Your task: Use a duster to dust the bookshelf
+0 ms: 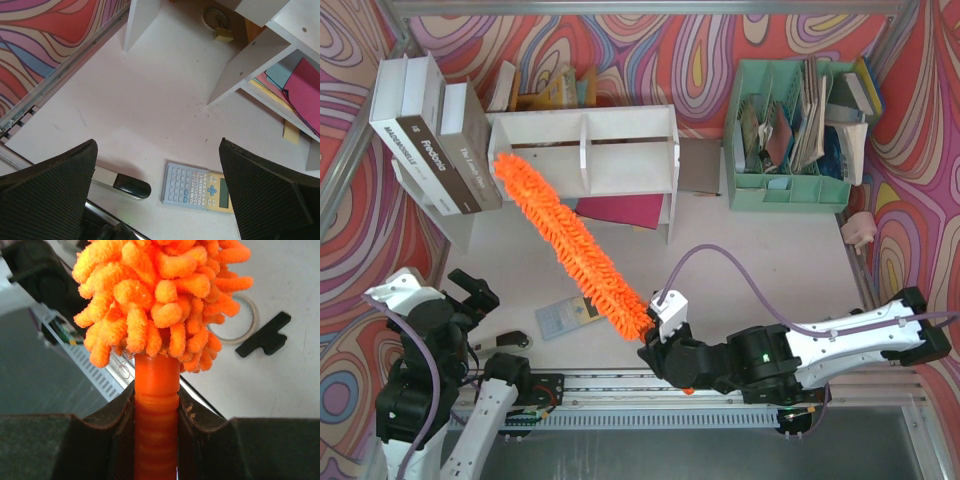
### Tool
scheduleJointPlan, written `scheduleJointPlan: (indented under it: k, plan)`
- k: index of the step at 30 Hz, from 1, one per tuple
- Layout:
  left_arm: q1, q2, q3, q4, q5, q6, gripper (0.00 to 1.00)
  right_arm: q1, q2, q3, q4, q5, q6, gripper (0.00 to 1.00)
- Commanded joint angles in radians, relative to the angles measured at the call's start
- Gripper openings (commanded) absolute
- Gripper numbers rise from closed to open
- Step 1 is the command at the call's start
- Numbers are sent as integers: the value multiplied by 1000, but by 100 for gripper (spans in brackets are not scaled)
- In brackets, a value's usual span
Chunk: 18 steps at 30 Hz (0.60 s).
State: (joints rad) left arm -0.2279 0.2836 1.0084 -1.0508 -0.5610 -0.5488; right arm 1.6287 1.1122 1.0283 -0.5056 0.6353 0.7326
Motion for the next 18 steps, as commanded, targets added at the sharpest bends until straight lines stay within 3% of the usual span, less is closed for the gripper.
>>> scheduleJointPlan:
  k: [1,8,18]
  plan:
    - [6,9,-13,9,-2,13,98,-1,-25,-63,46,-69,-8,0]
    - [7,8,-11,8,-6,13,98,0,-35,-136,55,-115,23,0]
    - [7,3,-13,8,-7,12,98,0,-89,-213,-34,-67,176,0]
